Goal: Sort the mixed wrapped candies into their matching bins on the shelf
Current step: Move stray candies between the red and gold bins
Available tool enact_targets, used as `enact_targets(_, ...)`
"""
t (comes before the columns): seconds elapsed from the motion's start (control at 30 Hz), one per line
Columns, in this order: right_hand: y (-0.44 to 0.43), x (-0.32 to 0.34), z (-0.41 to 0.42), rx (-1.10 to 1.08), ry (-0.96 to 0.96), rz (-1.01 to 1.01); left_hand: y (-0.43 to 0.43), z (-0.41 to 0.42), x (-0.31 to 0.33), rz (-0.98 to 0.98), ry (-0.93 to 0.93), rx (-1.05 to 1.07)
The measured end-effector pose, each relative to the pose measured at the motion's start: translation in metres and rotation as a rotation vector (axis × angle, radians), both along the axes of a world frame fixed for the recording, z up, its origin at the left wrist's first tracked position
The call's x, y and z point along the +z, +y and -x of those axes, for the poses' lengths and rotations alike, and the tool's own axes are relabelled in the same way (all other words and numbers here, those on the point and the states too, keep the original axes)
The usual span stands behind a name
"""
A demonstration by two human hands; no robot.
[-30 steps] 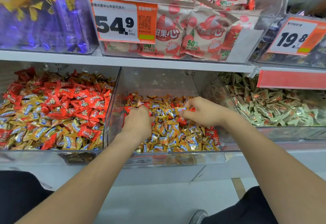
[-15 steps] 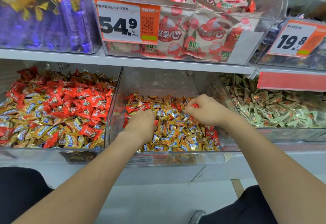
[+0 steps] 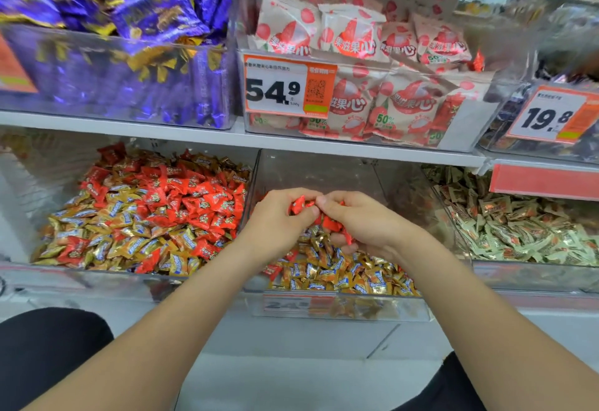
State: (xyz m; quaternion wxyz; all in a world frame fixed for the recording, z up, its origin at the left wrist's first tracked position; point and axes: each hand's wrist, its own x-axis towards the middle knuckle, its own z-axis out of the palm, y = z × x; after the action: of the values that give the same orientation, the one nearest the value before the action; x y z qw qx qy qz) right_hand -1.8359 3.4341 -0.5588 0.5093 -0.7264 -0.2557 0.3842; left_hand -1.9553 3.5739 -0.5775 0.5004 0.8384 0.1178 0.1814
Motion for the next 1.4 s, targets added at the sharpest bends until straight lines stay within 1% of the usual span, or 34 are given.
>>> enact_targets(0.1, 0.009, 0.006, 0.008, 0.025, -0.02, 0.02, 0.001, 0.009, 0.003, -0.094, 0.02, 0.054)
enact_targets(0.2, 0.019, 0.011, 0.015, 0.023, 0.004, 0.004, -0.001, 0.013, 0.006, -0.104, 0.02, 0.101)
enact_targets(0.3, 0.028, 0.017, 0.021, -0.097, 0.07, -0.044, 0.003, 0.012, 0.014, -0.133, -0.019, 0.149)
enact_targets(0.37, 0.033, 0.02, 0.024, -0.197, 0.11, -0.088, 0.008, 0.014, 0.024, -0.11, -0.024, 0.197)
enact_targets(0.43, 0.038, 0.021, 0.028, -0.289, 0.09, -0.118, 0.018, 0.019, 0.032, -0.113, -0.002, 0.242)
enact_targets(0.5, 0.045, 0.021, 0.033, -0.342, 0.05, -0.146, 0.032, 0.027, 0.037, -0.216, 0.026, 0.257)
enact_targets(0.63, 0.07, 0.022, 0.052, -0.339, -0.013, -0.217, 0.069, 0.039, 0.044, -0.48, 0.157, 0.26)
enact_targets(0.67, 0.08, 0.022, 0.058, -0.331, -0.074, -0.214, 0.082, 0.039, 0.044, -0.533, 0.196, 0.271)
enact_targets(0.7, 0.089, 0.021, 0.064, -0.318, -0.205, -0.192, 0.095, 0.037, 0.043, -0.586, 0.251, 0.285)
enact_targets(0.77, 0.107, 0.018, 0.075, -0.254, -0.604, -0.114, 0.123, 0.03, 0.039, -0.688, 0.413, 0.282)
enact_targets(0.83, 0.123, 0.013, 0.087, -0.153, -0.971, 0.007, 0.144, 0.029, 0.036, -0.728, 0.536, 0.189)
enact_targets(0.9, 0.141, 0.01, 0.092, -0.077, -1.231, 0.14, 0.161, 0.031, 0.031, -0.714, 0.561, 0.132)
enact_targets(0.93, 0.15, 0.008, 0.09, -0.057, -1.303, 0.184, 0.166, 0.032, 0.029, -0.71, 0.561, 0.149)
enact_targets(1.0, 0.171, 0.001, 0.083, -0.034, -1.311, 0.173, 0.17, 0.04, 0.027, -0.7, 0.552, 0.223)
enact_targets(1.1, 0.187, -0.005, 0.065, 0.108, -1.157, 0.044, 0.154, 0.055, 0.032, -0.665, 0.596, 0.269)
enact_targets(1.17, 0.186, -0.002, 0.062, 0.191, -1.114, 0.027, 0.14, 0.067, 0.036, -0.713, 0.631, 0.265)
enact_targets(1.23, 0.179, 0.001, 0.061, 0.206, -1.077, -0.013, 0.126, 0.076, 0.04, -0.774, 0.615, 0.28)
enact_targets(1.33, 0.154, 0.003, 0.06, 0.173, -1.06, -0.01, 0.101, 0.084, 0.046, -0.848, 0.532, 0.336)
enact_targets(1.37, 0.142, 0.002, 0.058, 0.172, -1.064, -0.001, 0.092, 0.085, 0.046, -0.859, 0.47, 0.348)
enact_targets(1.4, 0.128, 0.003, 0.056, 0.174, -1.083, 0.011, 0.083, 0.084, 0.048, -0.854, 0.364, 0.339)
